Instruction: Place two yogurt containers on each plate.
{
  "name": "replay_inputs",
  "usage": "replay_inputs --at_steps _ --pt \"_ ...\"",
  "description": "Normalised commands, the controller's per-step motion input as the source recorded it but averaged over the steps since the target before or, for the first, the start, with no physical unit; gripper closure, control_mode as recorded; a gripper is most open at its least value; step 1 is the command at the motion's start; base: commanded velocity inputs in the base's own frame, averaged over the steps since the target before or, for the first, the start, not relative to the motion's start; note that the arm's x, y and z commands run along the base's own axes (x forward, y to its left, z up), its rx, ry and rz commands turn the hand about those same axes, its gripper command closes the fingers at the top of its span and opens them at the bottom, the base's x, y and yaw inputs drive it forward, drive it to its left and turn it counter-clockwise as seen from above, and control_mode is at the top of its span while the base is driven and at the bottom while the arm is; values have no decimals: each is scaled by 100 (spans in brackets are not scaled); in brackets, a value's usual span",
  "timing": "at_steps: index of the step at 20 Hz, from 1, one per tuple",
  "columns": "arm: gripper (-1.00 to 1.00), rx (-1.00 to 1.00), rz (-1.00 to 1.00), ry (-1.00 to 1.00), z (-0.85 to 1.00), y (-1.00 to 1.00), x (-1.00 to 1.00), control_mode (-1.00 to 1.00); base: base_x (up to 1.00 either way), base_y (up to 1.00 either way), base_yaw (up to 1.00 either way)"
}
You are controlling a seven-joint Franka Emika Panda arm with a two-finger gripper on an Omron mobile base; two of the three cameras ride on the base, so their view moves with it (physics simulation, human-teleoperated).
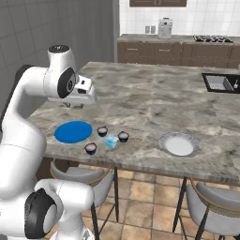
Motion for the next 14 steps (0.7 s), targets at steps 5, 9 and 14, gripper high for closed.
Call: replay_inputs --at_steps 5,9,14 --pt "-100 1 -1 5 -34 -20 -14 -100 0 0 0" --pt "-100 -8 -4 9 -100 4 2 -100 0 0 0" --pt "-100 -10 -3 2 -100 11 28 -100 0 0 0"
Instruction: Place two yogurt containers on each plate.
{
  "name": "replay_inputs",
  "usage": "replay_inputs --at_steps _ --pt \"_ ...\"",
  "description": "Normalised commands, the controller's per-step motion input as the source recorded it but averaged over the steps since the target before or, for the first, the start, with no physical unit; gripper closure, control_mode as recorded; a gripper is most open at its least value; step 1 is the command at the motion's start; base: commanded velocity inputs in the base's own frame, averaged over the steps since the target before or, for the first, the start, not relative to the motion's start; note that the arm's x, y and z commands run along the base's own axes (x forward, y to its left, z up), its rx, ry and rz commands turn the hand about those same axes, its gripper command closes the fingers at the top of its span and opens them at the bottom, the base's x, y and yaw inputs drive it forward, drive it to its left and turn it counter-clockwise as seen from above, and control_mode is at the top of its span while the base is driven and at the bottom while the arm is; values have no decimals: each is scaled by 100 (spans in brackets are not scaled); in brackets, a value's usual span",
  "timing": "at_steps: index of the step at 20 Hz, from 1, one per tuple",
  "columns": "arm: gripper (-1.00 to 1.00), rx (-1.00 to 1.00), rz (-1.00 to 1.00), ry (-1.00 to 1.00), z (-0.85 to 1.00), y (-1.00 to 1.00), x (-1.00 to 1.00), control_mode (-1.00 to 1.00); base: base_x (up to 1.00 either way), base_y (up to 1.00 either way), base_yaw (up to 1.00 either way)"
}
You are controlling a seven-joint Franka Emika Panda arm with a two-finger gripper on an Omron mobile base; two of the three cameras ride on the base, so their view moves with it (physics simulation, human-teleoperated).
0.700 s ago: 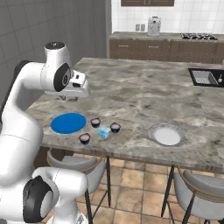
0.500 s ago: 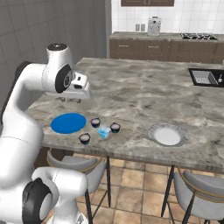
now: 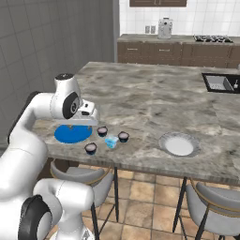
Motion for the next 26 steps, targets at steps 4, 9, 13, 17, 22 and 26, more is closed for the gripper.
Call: replay_inputs --at_steps 4,9,13,17,22,26 --pt "-100 0 -5 0 -94 0 41 -100 0 0 0" --pt "-100 0 -4 0 -67 4 64 -100 0 0 0" --pt "-100 0 -1 0 -53 8 74 -100 0 0 0" --pt "-100 0 -1 5 -15 -1 16 -100 0 0 0" --pt "-100 0 0 5 -40 12 58 -100 0 0 0" --pt "-100 1 0 1 -25 4 23 -100 0 0 0"
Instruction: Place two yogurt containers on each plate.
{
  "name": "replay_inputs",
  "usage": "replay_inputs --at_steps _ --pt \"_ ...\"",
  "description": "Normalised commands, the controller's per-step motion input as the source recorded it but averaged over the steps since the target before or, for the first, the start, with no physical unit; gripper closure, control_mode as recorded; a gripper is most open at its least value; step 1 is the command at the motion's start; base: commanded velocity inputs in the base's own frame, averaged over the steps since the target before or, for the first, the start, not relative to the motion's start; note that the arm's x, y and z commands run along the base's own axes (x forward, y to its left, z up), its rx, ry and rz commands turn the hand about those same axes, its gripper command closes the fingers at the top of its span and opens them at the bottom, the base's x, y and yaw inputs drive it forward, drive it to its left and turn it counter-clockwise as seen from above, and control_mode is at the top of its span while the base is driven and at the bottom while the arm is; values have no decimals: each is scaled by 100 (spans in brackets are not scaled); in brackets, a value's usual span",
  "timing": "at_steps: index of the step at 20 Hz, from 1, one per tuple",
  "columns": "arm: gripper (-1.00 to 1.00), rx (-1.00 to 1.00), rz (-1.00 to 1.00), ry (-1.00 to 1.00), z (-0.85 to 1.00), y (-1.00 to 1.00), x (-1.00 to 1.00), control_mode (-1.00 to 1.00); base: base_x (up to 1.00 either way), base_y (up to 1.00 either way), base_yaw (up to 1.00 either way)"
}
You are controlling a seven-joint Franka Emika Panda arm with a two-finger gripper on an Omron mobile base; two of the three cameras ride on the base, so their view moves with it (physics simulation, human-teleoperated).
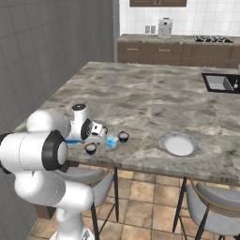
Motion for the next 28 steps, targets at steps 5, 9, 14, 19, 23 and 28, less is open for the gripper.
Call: replay_inputs --at_steps 5,9,14,19,23,28 --pt "-100 1 0 0 -20 0 -18 -100 0 0 0" --pt "-100 0 0 0 -23 0 -4 -100 0 0 0" --pt "-100 0 0 0 -27 0 0 -100 0 0 0" --pt "100 0 0 -1 -24 0 2 -100 0 0 0" --pt "100 0 0 0 -1 0 0 -100 0 0 0" --pt "100 10 -4 0 71 6 3 -100 0 0 0"
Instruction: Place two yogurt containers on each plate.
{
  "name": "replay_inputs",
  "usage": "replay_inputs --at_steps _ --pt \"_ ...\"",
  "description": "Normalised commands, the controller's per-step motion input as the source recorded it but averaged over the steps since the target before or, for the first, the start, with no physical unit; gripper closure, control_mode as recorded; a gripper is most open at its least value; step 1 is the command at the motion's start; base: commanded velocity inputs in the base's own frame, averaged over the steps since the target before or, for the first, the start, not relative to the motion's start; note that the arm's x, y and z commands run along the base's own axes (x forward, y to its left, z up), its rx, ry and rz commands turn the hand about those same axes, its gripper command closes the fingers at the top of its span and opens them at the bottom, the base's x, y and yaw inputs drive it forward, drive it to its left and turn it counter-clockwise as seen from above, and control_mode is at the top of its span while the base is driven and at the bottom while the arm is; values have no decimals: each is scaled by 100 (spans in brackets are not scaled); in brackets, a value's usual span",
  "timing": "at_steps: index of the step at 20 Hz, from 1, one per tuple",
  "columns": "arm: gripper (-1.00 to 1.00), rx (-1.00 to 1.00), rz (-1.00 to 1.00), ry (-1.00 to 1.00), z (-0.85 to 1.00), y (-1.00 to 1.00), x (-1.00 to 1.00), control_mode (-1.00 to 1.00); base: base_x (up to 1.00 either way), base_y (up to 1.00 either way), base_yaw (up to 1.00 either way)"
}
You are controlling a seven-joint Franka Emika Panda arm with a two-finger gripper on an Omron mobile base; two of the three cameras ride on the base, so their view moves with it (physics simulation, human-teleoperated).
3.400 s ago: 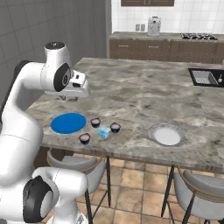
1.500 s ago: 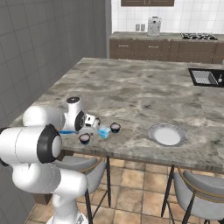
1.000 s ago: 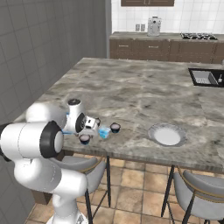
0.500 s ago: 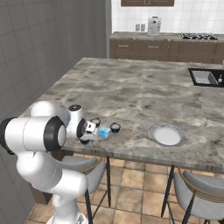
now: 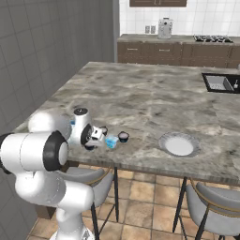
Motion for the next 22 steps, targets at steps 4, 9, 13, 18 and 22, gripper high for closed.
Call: replay_inputs --at_steps 4,9,13,18,22 --pt "100 4 -4 -6 75 63 51 -100 0 0 0" --pt "100 -3 -3 -6 2 100 81 -100 0 0 0" --pt "-100 -3 -3 0 -35 62 77 -100 0 0 0" --pt "-100 0 0 1 -15 4 21 -100 0 0 0" --pt "-100 4 -2 1 14 -5 12 -100 0 0 0"
